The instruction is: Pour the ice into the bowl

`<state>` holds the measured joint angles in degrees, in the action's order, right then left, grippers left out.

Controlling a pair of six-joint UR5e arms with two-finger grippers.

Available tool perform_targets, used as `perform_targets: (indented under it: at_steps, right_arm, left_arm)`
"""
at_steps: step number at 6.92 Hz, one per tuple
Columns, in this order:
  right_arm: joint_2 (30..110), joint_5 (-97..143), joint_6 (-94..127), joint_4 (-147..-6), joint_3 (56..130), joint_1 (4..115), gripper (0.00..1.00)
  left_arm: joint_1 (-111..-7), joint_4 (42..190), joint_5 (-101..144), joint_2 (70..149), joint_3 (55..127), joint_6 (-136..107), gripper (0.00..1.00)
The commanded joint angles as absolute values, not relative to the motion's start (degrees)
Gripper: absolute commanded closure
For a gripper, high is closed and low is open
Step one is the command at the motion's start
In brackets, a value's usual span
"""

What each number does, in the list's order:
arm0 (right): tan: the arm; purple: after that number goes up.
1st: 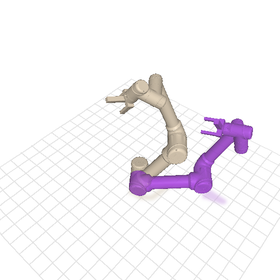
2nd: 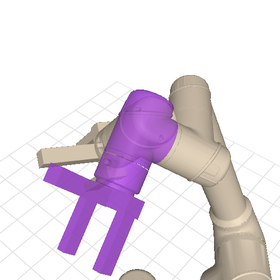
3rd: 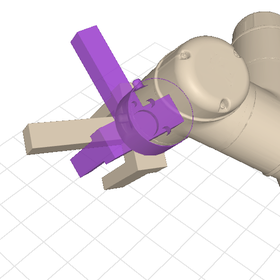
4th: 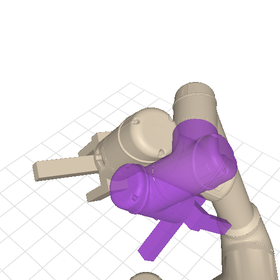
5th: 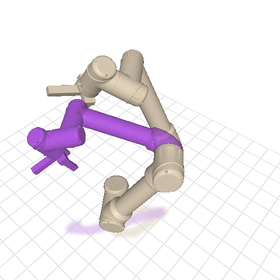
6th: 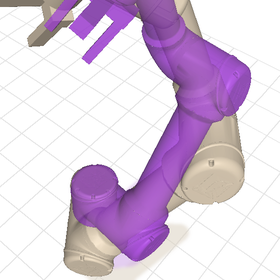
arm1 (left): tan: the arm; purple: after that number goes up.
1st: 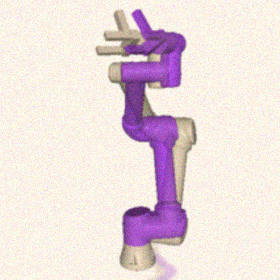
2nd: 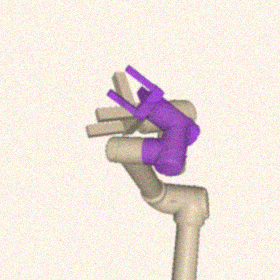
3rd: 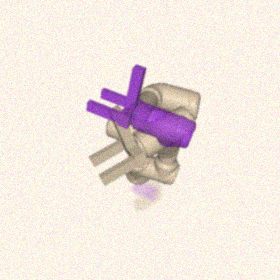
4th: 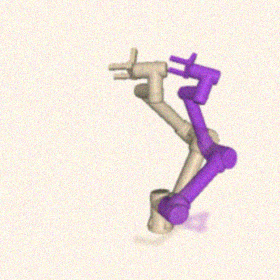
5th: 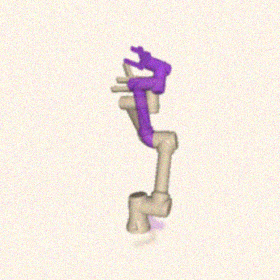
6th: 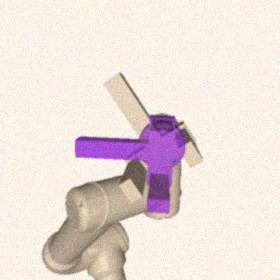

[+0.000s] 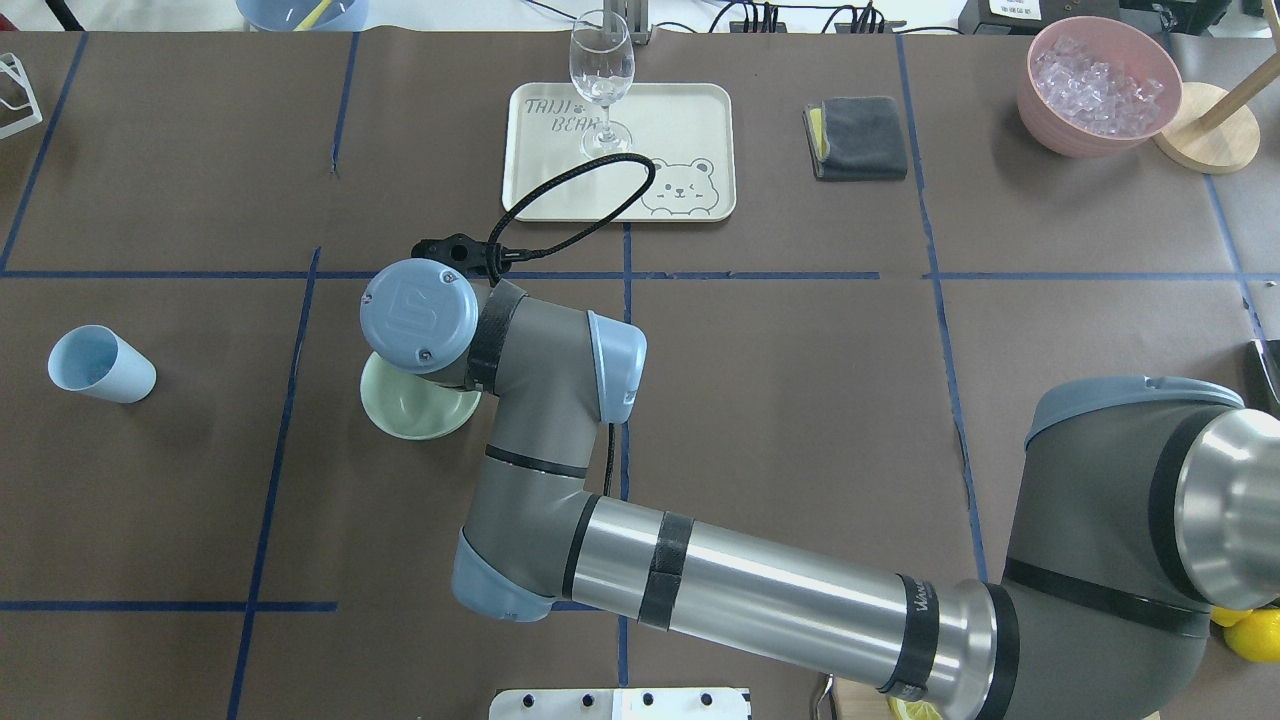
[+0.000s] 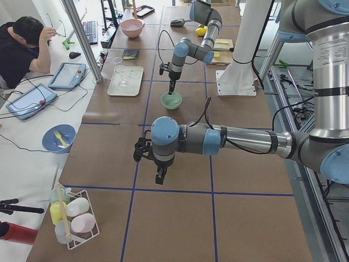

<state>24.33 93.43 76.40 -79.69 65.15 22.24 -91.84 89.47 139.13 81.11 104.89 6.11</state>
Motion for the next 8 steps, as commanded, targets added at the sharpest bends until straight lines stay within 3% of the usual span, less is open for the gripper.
perform_targets:
  at_steps: [1, 3, 5, 8]
  right_arm:
    - [25.7, 101.5, 72.6, -84.6, 72.3, 28.9, 0.0]
    - [37.6, 110.2, 58.8, -90.7, 88.1, 38.5, 0.0]
    - [52.3, 123.6, 41.5, -90.7, 98.2, 52.4, 0.0]
    - [70.4, 133.8, 0.2, -90.8, 98.0, 73.8, 0.0]
  left_arm:
    - [-91.8, 89.5, 139.0, 81.1, 105.1, 6.1, 0.0]
    - [-91.8, 89.5, 138.3, 81.6, 105.4, 6.2, 0.0]
    - [-91.5, 89.5, 138.4, 82.9, 105.6, 6.2, 0.0]
    - [-91.3, 92.3, 139.0, 87.8, 104.2, 5.9, 0.0]
